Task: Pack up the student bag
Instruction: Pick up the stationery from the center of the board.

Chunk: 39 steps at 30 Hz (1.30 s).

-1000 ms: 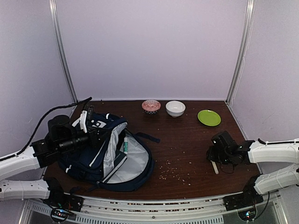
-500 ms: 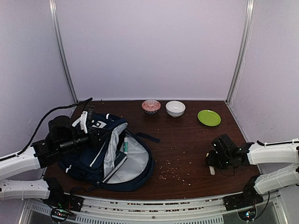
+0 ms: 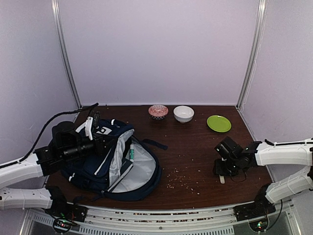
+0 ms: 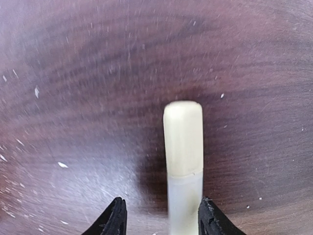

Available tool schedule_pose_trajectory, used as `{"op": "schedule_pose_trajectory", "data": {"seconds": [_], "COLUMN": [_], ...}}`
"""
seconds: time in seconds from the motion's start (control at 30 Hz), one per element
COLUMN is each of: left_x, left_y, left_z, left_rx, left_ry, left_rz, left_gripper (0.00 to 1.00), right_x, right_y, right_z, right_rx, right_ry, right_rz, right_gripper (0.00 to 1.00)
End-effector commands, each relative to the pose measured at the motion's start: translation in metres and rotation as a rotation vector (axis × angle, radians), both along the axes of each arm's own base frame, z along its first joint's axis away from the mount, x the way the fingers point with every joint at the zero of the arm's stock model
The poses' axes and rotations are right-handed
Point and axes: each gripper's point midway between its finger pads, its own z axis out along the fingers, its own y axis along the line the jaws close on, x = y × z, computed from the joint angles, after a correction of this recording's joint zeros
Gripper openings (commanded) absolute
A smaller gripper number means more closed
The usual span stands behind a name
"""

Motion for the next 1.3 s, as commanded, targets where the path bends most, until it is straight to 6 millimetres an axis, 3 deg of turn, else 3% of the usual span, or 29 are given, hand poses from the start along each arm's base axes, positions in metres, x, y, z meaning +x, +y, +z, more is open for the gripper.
{"op": "schedule_pose_trajectory", "data": {"seconds": [0.0, 0.3, 0.6, 0.73, 0.87, 1.0, 1.17, 1.27], "left_x": [0.008, 0.004, 0.003, 0.003, 0.003, 0.005, 0.006, 0.008], "left_y": [0.013, 0.017, 0.016, 0.017, 0.017, 0.018, 0.017, 0.015], "left_z": [-0.011, -0.011, -0.009, -0.008, -0.005, 0.000, 0.006, 0.008], "left_rx": [0.040, 0.043, 0.030, 0.030, 0.034, 0.036, 0.036, 0.037], "left_ry": [-0.009, -0.013, -0.016, -0.015, -0.017, -0.025, -0.033, -0.034], "left_rz": [0.067, 0.069, 0.064, 0.064, 0.066, 0.074, 0.076, 0.075], "left_gripper": [0.00, 0.00, 0.00, 0.00, 0.00, 0.00, 0.00, 0.00], "right_x": [-0.001, -0.003, -0.008, -0.007, 0.003, 0.010, 0.006, 0.005], "right_y": [-0.009, -0.021, -0.014, -0.011, 0.002, 0.037, 0.103, 0.157], "right_z": [-0.003, -0.014, -0.023, -0.018, 0.016, 0.069, 0.129, 0.154], "right_rx": [-0.100, -0.167, -0.128, -0.106, -0.047, 0.088, 0.272, 0.388], "right_ry": [0.020, 0.024, 0.060, 0.043, -0.051, -0.186, -0.287, -0.313], "right_rz": [0.025, 0.014, 0.036, 0.032, 0.045, 0.127, 0.299, 0.399], "right_gripper": [0.50, 0.47, 0.25, 0.18, 0.15, 0.15, 0.14, 0.14]}}
